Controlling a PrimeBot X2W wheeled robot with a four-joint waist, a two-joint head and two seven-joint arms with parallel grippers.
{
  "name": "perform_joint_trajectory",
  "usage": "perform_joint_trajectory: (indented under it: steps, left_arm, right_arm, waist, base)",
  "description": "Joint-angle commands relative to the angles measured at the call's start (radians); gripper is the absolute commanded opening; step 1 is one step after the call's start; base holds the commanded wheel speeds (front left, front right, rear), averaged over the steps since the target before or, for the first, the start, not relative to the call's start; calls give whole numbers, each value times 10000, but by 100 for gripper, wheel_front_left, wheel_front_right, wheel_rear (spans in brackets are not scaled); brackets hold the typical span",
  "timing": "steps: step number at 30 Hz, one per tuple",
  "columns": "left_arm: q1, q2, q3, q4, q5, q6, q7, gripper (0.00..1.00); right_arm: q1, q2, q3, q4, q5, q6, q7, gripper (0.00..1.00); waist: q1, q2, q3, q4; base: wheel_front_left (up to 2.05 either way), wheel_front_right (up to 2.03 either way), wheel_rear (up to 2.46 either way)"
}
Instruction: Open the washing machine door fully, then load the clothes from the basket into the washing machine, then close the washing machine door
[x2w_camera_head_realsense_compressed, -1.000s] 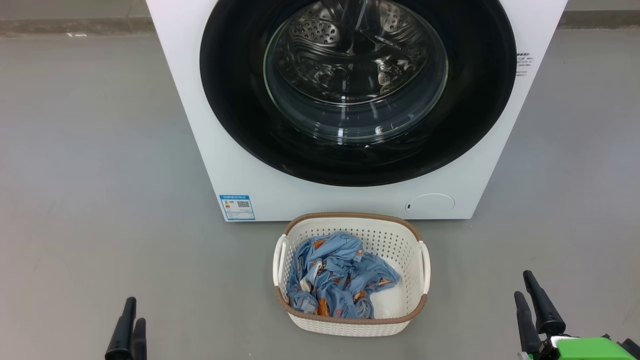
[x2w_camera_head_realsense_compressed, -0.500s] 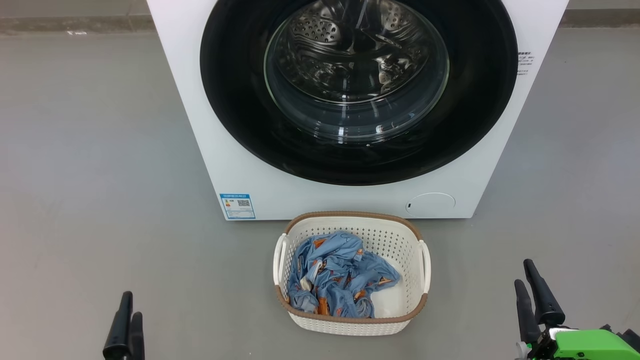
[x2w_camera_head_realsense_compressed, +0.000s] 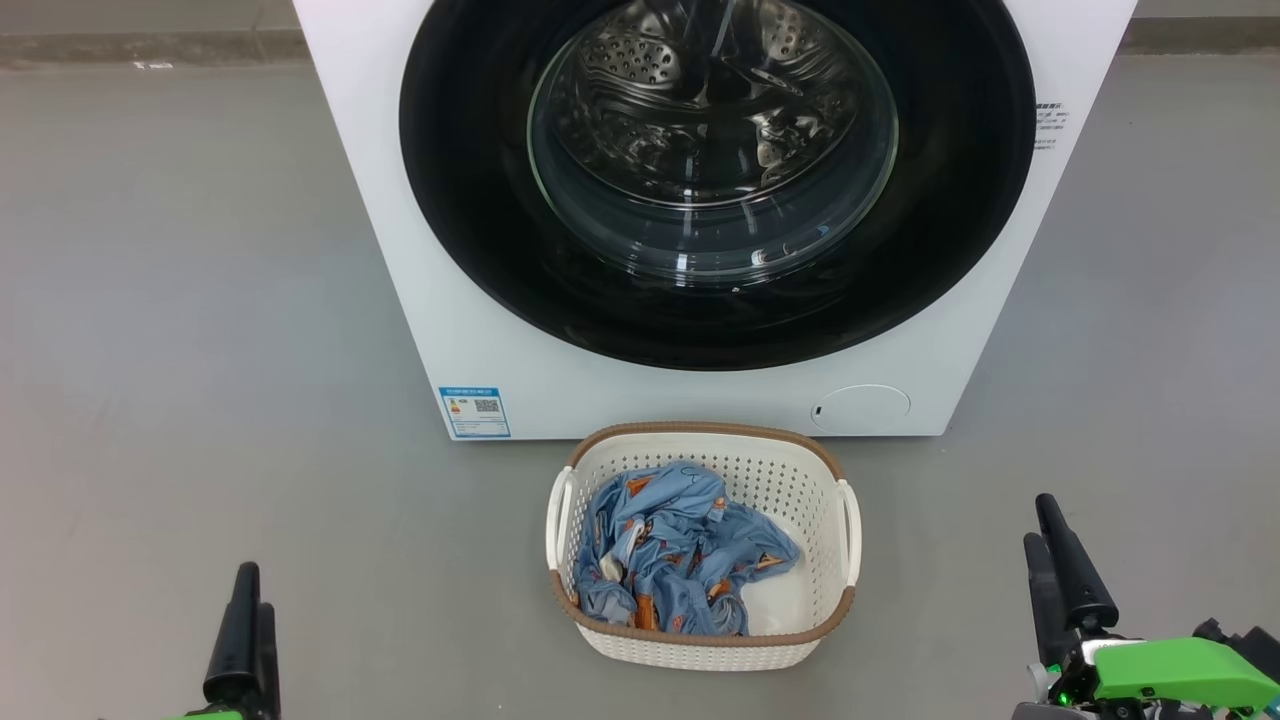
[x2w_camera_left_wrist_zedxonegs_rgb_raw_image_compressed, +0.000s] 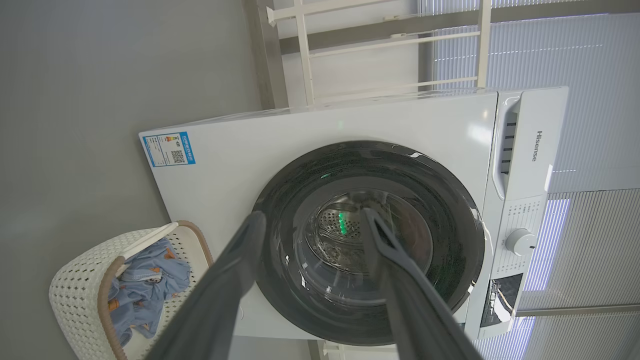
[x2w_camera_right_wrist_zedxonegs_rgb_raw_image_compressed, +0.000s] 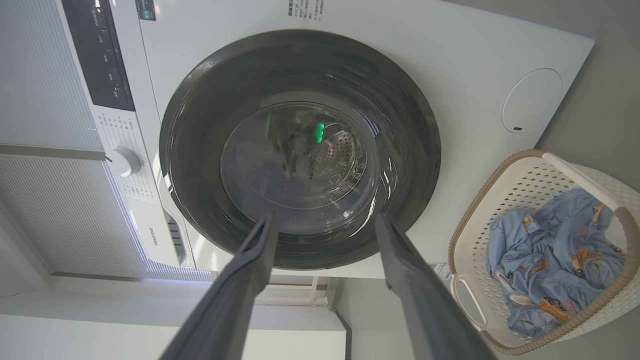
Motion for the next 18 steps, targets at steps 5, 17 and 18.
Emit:
perform_joint_trajectory:
  steps: [5,17,18]
  left_arm:
    - [-505,327,-69,-440,469,-15,-283,100]
    - [-602,599,-430,-599,1395,-19,-676,100]
    - [-624,632,-456,-643,1602,-20,-737,100]
  right_arm:
    - [-533,-203,281,-445,-531,-2,-267,100]
    - [-668,-327,534,-561,-1707,-3,-593,100]
    - [-691,-364,560,-566,-1971,-3,-652,100]
  waist:
    - [-1,0,7,-11]
    - [-1,0,13,-33]
    - [-1,0,16,-30]
  base:
    - [0,0,0]
    - [0,0,0]
    - [0,0,0]
